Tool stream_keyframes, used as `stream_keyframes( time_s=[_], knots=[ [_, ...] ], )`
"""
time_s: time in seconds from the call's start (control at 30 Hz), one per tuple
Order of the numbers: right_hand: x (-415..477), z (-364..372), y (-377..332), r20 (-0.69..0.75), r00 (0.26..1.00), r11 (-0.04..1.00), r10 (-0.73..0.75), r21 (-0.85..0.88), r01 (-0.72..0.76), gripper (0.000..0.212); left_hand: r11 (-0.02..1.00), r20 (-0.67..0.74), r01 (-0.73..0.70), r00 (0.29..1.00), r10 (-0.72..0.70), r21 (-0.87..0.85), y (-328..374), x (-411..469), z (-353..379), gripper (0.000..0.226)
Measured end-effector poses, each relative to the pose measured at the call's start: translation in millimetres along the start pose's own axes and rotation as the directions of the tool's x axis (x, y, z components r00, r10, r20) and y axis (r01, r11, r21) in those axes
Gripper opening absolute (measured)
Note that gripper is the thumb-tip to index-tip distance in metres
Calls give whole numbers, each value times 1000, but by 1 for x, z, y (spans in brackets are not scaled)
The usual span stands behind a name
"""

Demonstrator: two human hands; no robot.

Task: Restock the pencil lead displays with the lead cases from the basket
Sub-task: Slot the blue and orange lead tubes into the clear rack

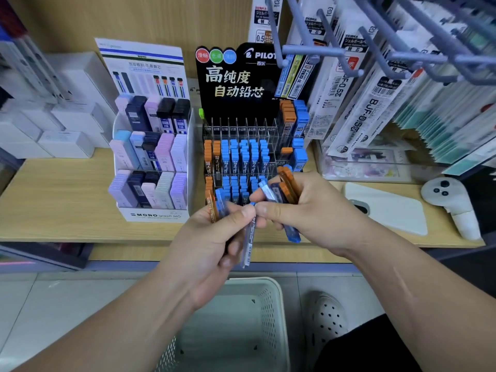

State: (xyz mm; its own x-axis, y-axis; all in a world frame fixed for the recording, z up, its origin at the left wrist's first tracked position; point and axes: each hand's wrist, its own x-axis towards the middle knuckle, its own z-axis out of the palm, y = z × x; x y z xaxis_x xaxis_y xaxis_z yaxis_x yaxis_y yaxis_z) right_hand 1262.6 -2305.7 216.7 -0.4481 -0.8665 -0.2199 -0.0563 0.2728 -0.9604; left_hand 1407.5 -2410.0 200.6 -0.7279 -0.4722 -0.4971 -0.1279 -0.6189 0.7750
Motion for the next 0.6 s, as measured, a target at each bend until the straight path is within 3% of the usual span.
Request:
stream_keyframes(
  time_s=[0.2, 0.4, 0.6],
  knots=[
    [-1, -9, -2, 78, 997, 998, 15, -56, -11, 4, 998, 23, 34, 999, -35, 52, -2, 2, 1, 11],
    [9, -35, -2, -243, 969, 963, -48, -268, -20, 10, 987, -184, 150, 973, -138, 50, -8, 13, -10, 29],
    [17, -30, 4, -266, 942, 799, -206, -601, 5, 12, 982, -113, 188, 976, -189, -13, -8, 7, -11, 31]
  ],
)
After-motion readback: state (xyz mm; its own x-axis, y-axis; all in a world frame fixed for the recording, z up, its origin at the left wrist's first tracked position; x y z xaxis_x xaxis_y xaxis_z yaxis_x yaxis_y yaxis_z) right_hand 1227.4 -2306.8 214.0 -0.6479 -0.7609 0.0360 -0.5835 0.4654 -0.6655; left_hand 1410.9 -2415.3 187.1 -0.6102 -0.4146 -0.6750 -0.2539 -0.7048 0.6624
